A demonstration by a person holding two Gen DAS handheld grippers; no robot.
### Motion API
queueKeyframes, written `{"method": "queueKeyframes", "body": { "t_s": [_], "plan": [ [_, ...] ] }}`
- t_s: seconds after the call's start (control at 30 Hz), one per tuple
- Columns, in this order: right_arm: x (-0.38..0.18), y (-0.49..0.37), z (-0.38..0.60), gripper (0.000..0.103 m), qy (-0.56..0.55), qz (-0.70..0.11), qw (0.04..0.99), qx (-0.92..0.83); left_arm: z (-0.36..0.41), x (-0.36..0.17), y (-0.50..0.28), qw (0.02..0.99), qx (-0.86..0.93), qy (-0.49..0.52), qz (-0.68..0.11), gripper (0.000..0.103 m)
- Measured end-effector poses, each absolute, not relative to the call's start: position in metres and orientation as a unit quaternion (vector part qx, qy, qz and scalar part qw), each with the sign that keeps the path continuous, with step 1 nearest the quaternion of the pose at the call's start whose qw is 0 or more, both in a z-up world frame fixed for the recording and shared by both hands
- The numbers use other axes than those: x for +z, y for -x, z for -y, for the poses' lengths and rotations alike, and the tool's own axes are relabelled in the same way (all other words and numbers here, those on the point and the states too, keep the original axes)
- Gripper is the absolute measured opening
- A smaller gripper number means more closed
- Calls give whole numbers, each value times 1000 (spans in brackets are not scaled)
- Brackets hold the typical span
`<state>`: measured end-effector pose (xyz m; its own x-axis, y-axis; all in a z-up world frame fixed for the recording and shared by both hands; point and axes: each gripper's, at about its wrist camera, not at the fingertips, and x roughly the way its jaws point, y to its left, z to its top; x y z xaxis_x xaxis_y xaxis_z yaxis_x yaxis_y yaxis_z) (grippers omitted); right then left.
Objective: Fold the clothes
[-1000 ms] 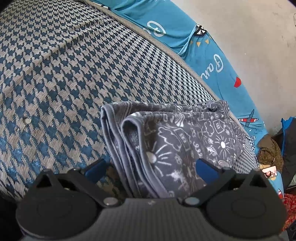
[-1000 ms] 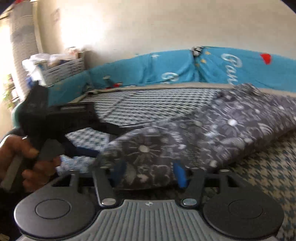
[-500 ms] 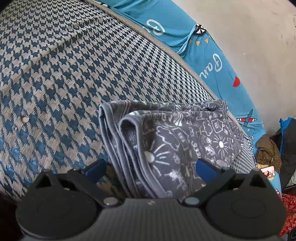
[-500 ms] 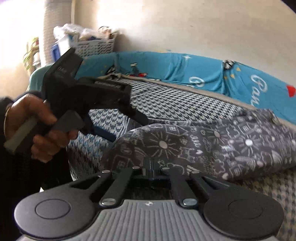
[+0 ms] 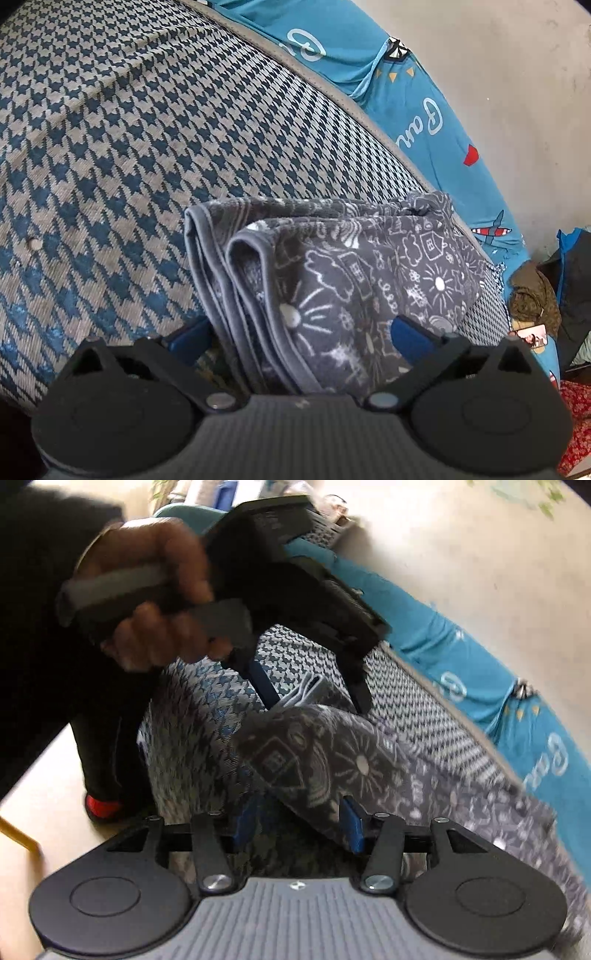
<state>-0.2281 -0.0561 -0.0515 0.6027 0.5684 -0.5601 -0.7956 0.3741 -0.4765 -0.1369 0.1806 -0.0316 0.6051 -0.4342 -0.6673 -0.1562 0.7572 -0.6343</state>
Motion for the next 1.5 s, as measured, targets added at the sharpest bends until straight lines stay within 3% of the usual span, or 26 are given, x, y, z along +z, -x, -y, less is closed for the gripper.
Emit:
{"method": "queueKeyframes", "body": {
  "t_s": [0.47, 0.67, 1.03, 1.1, 1.17, 1.23, 1.4, 1.5],
  "plan": [
    [-80, 206, 14, 50, 425, -113, 808, 392, -181, -35, 131, 818, -90, 357, -442, 103],
    [-66, 204, 19, 29, 388, -111, 828, 389, -182, -35, 131, 819, -88, 354, -443, 103],
    [-41, 198, 33, 25, 303, -136, 863, 381, -179, -37, 106, 814, -83, 387, -426, 103],
    [-35, 195, 37, 25, 279, -145, 870, 380, -178, -38, 105, 814, -80, 396, -418, 101],
    [-33, 194, 39, 25, 271, -145, 873, 378, -176, -39, 104, 812, -80, 403, -415, 79],
    [-34, 197, 39, 26, 283, -136, 872, 375, -174, -40, 104, 811, -78, 403, -417, 68],
    [-49, 205, 30, 39, 337, -130, 854, 375, -176, -44, 111, 808, -74, 419, -408, 66],
    [-55, 205, 27, 42, 344, -140, 849, 376, -177, -43, 112, 811, -70, 413, -408, 58]
  ]
}}
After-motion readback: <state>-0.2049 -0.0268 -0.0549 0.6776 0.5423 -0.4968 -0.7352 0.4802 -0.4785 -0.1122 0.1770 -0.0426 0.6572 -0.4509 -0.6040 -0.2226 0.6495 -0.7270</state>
